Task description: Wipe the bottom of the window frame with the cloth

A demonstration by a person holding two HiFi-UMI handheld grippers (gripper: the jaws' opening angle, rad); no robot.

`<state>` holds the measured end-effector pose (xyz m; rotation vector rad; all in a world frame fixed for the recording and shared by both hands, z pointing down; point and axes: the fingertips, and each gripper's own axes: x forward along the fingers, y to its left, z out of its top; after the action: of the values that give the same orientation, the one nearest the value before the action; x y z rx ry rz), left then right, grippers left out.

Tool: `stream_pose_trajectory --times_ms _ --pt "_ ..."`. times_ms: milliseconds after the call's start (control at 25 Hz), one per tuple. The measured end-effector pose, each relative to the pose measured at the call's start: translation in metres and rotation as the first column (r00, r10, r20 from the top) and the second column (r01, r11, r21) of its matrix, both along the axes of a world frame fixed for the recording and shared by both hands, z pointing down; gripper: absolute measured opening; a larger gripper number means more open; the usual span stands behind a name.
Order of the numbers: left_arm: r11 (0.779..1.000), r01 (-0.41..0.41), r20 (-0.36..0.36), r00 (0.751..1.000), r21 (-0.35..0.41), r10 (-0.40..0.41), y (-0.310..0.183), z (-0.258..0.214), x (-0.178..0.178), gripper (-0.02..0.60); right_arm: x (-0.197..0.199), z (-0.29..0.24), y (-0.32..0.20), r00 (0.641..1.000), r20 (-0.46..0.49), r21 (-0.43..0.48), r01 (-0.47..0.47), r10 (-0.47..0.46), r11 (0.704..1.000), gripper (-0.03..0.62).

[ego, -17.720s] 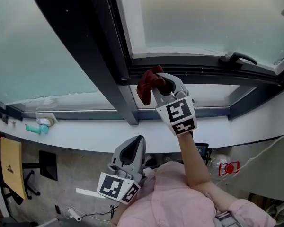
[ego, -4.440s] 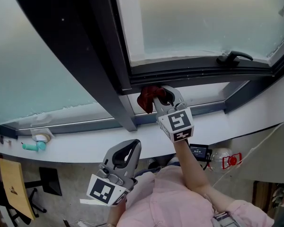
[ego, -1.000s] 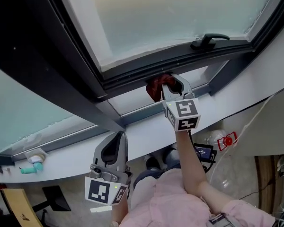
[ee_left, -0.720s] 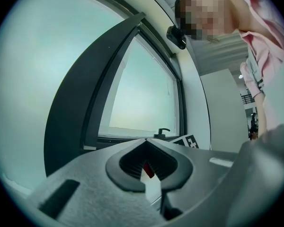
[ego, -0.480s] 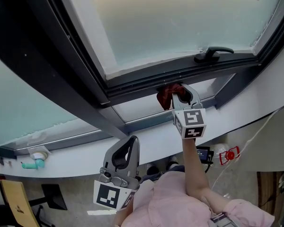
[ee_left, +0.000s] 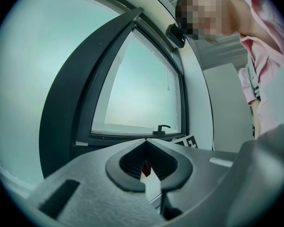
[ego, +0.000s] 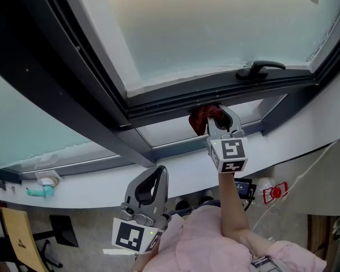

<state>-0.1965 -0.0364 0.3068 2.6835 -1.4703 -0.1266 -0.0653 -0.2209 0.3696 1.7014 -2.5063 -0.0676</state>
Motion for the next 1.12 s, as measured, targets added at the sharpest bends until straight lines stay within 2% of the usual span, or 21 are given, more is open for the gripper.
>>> stream_pose_trajectory --times_ms 200,400,520,600,760,880,1120 --pt "0.999 -0.042 0.003 0.999 -0.004 0.042 -0.006 0.002 0.021 0.000 0.002 -0.001 -0.001 1.000 -0.014 0.006 0.021 -0.021 1.000 0.057" --pt "0.996 -0.091 -0.002 0.996 -0.013 0.091 -0.013 0.002 0.050 0.000 0.040 0.002 -0.007 1.000 0.008 -0.010 -0.030 0.030 1.000 0.057" --pt "0.996 -0.092 -0.035 0.995 -0.008 0.092 -0.019 -0.003 0.066 0.000 0.059 0.002 -0.011 0.999 0.018 -0.016 -0.037 0.037 0.999 0.057" --pt "0.996 -0.089 -0.050 0.995 -0.002 0.089 -0.022 -0.006 0.075 -0.001 0.064 0.002 -0.012 1.000 0.019 -0.017 -0.019 0.019 1.000 0.057" --pt "0.995 -0.097 -0.007 0.995 -0.009 0.097 -0.024 0.001 0.088 0.000 0.064 0.000 -0.013 1.000 -0.003 -0.016 0.022 -0.022 1.000 0.057" --pt "0.998 -0.065 -0.026 0.998 -0.011 0.065 -0.028 0.000 0.092 -0.001 0.062 -0.002 -0.013 0.998 -0.031 -0.009 0.056 -0.056 0.998 0.057" --pt "1.000 -0.031 -0.007 0.999 -0.001 0.031 -0.027 -0.001 0.103 0.000 0.063 -0.001 -0.013 0.992 -0.049 -0.018 0.120 -0.120 0.993 0.057"
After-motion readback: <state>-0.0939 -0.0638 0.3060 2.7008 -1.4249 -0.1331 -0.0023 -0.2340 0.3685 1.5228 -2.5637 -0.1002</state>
